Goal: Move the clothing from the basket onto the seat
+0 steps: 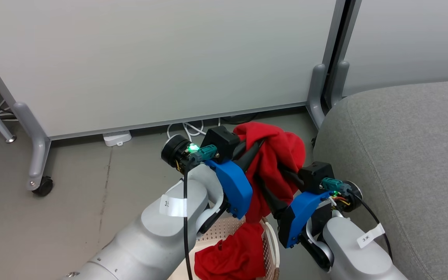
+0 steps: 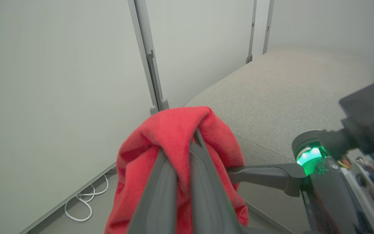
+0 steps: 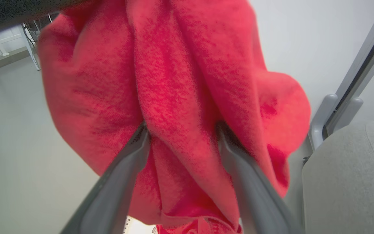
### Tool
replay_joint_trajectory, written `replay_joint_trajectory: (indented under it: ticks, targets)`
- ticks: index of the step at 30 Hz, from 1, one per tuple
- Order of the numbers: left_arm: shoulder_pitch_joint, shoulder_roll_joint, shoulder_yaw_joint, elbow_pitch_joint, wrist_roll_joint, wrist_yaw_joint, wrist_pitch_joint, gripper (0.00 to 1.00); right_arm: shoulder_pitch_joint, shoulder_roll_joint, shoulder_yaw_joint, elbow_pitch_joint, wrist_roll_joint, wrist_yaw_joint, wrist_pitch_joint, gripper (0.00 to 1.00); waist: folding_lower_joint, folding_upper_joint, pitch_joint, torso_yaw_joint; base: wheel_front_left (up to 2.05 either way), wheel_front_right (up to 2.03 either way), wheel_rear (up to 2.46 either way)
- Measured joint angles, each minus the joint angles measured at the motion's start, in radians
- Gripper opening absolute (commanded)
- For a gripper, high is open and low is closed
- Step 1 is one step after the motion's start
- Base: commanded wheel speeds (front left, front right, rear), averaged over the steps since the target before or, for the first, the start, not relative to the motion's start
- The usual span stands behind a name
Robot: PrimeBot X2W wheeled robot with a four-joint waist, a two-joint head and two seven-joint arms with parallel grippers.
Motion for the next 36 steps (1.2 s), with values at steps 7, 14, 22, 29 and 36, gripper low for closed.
replay_joint_trajectory:
  ticks: [7,14,22,29,36]
  targets:
    - [-0.009,0.0,-0.022,0.002,-0.013,0.006,-0.004,0.0,-0.021,0.0,0.039,0.052,0.037,0.0,-0.034,0.0,0.0,0.0,-0.003,-0.002,0.0,0.0,0.0]
    - [-0.009,0.0,-0.031,0.01,-0.033,0.011,-0.011,0.0,-0.03,0.0,0.056,0.088,0.062,0.0,-0.058,0.0,0.0,0.0,-0.01,-0.013,0.0,0.0,0.0]
    - [-0.014,0.0,-0.043,0.015,-0.045,0.021,-0.019,0.0,-0.045,0.0,0.084,0.113,0.086,0.0,-0.074,0.0,0.0,0.0,-0.01,-0.02,0.0,0.0,0.0]
    - [-0.016,0.0,-0.047,0.019,-0.058,0.03,-0.028,1.0,-0.056,0.0,0.094,0.128,0.098,0.0,-0.088,0.0,0.0,0.0,-0.008,-0.021,0.0,0.0,0.0]
    - [-0.018,0.0,-0.048,0.021,-0.067,0.034,-0.032,1.0,-0.065,0.0,0.102,0.145,0.111,0.0,-0.096,0.0,0.0,0.0,-0.007,-0.022,0.0,0.0,0.0]
